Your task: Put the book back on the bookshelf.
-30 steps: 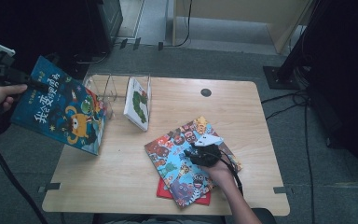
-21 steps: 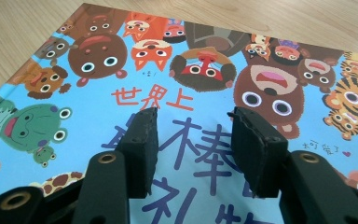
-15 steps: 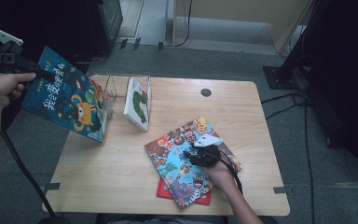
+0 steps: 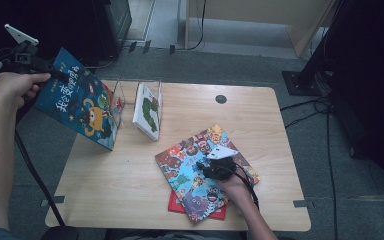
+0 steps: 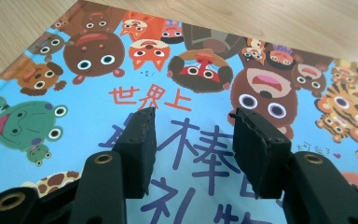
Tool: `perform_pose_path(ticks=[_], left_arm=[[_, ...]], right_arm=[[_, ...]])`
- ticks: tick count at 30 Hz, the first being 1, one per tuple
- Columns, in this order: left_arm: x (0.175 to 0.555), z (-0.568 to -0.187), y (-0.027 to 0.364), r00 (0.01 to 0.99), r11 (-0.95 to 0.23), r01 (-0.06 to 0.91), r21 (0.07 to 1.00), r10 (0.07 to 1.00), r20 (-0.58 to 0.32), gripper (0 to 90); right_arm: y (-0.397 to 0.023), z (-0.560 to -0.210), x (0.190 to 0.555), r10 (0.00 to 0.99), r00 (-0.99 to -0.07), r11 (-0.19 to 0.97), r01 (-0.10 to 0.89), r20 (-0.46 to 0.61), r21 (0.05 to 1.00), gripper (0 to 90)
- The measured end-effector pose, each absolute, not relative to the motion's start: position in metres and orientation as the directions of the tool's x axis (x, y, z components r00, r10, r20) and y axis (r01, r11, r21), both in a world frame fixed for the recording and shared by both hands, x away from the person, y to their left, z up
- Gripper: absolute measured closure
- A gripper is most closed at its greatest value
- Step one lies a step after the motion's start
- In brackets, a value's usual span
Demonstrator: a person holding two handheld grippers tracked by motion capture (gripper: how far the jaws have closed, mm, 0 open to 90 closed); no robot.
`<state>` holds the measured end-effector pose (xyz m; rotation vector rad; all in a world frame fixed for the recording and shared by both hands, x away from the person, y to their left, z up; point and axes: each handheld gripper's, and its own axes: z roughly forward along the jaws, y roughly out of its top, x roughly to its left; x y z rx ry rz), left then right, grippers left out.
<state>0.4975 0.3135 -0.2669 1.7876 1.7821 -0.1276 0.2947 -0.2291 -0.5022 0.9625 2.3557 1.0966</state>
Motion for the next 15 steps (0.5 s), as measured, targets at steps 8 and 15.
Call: perform_pose_path(ticks=[8, 15], left_arm=[[0.495, -0.267, 0.318, 0.146, 0.062, 0.926, 0.374, 0.852, -0.503, 58.7], [0.485, -0.263, 0.321, 0.164, 0.066, 0.921, 0.384, 0.829, -0.535, 47.1]], right_arm=[[-0.229, -0.502, 0.294, 0.714, -0.698, 0.469, 0.424, -0.05, 0.775, 50.2], [-0.23, -0.502, 0.296, 0.716, -0.698, 0.457, 0.44, -0.026, 0.773, 49.6]])
